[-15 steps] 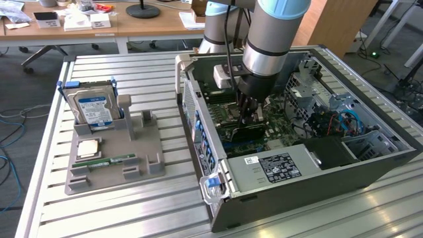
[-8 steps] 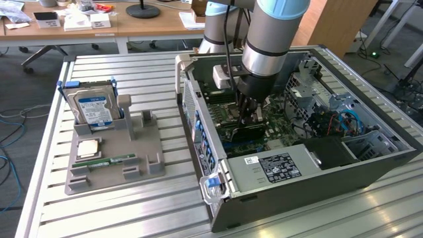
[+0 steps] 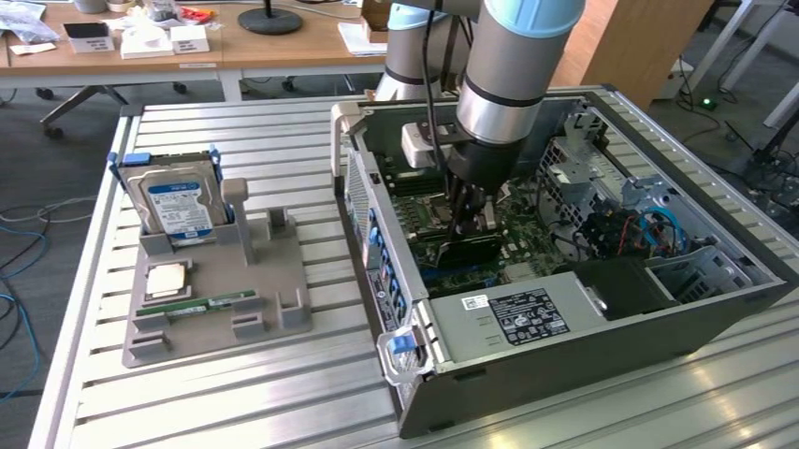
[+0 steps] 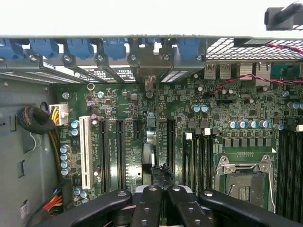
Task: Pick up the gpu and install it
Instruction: 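Press down on the gpu until it lock into place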
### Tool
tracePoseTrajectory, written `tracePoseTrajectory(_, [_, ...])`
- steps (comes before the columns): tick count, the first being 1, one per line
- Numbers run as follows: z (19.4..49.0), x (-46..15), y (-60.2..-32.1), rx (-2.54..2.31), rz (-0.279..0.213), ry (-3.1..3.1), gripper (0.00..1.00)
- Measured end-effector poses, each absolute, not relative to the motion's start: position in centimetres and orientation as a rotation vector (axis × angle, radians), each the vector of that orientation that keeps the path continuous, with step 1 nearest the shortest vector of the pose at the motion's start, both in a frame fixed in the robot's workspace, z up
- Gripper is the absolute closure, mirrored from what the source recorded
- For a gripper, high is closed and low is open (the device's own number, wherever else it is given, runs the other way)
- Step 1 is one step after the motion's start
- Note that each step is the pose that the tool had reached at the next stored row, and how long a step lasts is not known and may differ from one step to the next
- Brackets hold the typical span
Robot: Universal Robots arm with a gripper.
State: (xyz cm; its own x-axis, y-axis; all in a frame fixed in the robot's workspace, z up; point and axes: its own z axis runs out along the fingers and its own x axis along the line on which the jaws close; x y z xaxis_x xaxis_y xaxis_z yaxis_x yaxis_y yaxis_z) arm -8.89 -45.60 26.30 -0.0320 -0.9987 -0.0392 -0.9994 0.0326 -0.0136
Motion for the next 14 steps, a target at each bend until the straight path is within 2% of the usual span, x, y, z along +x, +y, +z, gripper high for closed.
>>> tracePoseTrajectory(14, [26.26,-8.96,-45.62,-2.159,0.027,2.23,0.9])
